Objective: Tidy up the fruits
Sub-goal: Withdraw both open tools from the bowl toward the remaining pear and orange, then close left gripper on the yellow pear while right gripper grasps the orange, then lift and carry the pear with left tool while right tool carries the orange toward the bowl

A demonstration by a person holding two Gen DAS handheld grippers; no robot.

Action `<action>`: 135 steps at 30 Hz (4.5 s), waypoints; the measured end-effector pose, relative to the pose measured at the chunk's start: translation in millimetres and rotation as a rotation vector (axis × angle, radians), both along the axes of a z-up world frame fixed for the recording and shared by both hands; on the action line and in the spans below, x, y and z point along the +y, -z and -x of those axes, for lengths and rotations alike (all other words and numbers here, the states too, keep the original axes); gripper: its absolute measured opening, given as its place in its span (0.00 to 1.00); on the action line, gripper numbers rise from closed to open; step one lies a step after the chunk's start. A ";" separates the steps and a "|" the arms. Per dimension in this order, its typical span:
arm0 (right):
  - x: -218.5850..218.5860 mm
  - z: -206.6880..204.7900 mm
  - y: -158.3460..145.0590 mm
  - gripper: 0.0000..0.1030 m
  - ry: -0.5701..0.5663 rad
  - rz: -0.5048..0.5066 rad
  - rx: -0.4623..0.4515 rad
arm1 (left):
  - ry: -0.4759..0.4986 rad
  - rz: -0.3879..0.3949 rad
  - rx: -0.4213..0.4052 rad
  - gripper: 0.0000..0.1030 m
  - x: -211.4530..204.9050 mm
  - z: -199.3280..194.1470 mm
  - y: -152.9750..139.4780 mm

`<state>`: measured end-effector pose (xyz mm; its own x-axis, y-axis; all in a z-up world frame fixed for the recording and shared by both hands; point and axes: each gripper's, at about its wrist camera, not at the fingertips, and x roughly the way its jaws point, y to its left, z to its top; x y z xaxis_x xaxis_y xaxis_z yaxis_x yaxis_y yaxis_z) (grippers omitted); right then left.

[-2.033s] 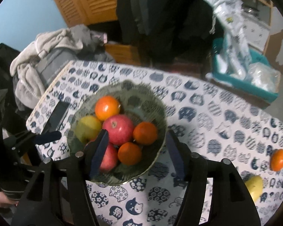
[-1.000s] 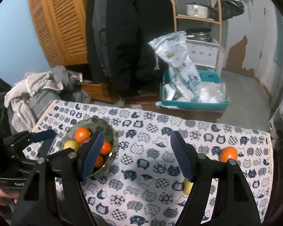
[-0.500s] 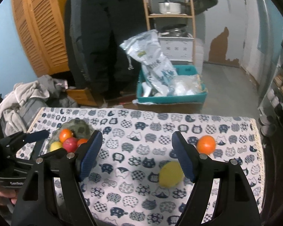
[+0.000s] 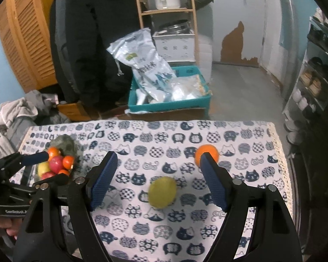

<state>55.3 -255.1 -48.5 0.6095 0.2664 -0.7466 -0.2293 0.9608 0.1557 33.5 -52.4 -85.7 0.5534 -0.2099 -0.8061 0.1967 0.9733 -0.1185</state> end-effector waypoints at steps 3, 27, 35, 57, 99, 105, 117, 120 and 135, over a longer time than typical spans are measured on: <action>-10.4 -2.7 9.2 0.79 0.021 0.027 0.012 | 0.024 0.005 0.030 0.83 -13.1 -7.3 6.8; -86.8 -27.8 105.8 0.79 0.169 0.038 0.218 | 0.121 0.008 0.268 0.83 -96.3 -66.4 111.3; -98.5 -34.9 130.2 0.79 0.183 0.030 0.258 | 0.119 0.011 0.338 0.83 -110.4 -84.7 142.7; -89.0 -59.2 153.2 0.79 0.156 0.005 0.300 | 0.187 0.006 0.372 0.66 -123.3 -94.2 175.8; -47.2 -123.7 193.4 0.63 0.073 0.072 0.337 | -0.006 0.055 0.260 0.66 -27.7 -116.9 124.0; -37.2 -103.0 164.4 0.63 0.058 0.063 0.285 | -0.001 0.062 0.237 0.66 -27.7 -105.1 107.5; -15.4 -66.2 95.8 0.63 0.012 0.063 0.164 | 0.003 0.059 0.161 0.66 -19.7 -76.0 66.2; -10.1 -58.2 78.6 0.63 -0.002 0.048 0.132 | 0.006 0.063 0.144 0.66 -16.5 -69.7 56.6; 19.5 -26.9 15.7 0.63 -0.071 -0.017 0.010 | -0.005 0.101 0.057 0.66 9.0 -35.2 9.2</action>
